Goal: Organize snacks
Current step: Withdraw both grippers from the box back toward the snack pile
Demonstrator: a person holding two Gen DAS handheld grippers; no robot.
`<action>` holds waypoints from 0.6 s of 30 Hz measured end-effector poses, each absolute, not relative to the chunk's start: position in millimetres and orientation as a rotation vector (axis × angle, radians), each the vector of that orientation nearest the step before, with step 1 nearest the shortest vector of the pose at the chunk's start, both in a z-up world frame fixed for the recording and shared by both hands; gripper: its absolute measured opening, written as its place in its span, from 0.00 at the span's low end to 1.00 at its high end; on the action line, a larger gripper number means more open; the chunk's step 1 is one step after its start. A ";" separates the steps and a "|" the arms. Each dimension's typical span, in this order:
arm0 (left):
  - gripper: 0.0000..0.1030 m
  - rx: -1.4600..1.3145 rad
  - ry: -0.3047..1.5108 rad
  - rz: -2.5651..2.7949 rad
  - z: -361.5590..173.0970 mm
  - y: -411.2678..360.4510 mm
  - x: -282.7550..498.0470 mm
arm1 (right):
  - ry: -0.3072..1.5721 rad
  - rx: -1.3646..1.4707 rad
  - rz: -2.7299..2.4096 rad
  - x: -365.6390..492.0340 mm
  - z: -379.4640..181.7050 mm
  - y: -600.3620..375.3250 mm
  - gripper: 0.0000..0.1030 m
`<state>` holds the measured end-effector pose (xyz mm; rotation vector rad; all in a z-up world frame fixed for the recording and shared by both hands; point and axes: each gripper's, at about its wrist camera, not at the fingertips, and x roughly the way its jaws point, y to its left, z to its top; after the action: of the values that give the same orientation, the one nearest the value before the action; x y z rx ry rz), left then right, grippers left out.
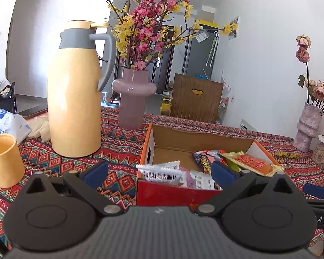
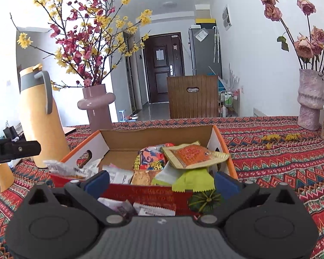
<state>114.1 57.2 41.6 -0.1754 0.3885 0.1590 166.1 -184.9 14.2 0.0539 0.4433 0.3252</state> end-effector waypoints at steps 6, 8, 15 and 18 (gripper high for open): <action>1.00 -0.161 0.411 0.167 29.9 59.6 99.3 | 0.499 0.057 0.333 151.2 -0.1 -185.0 1.00; 1.00 -0.168 0.425 0.174 26.7 63.2 96.3 | 0.512 0.061 0.336 147.6 -2.6 -186.0 1.00; 1.00 -0.160 0.475 0.193 6.3 70.3 88.5 | 0.556 0.059 0.330 139.8 -16.0 -190.3 1.00; 1.00 -0.151 0.477 0.203 -1.0 74.2 87.5 | 0.568 0.061 0.331 139.3 -20.8 -191.2 1.00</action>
<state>87.5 74.2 -1.0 -0.1514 0.4770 0.2031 139.3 -191.2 -20.8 0.0611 0.5683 0.3313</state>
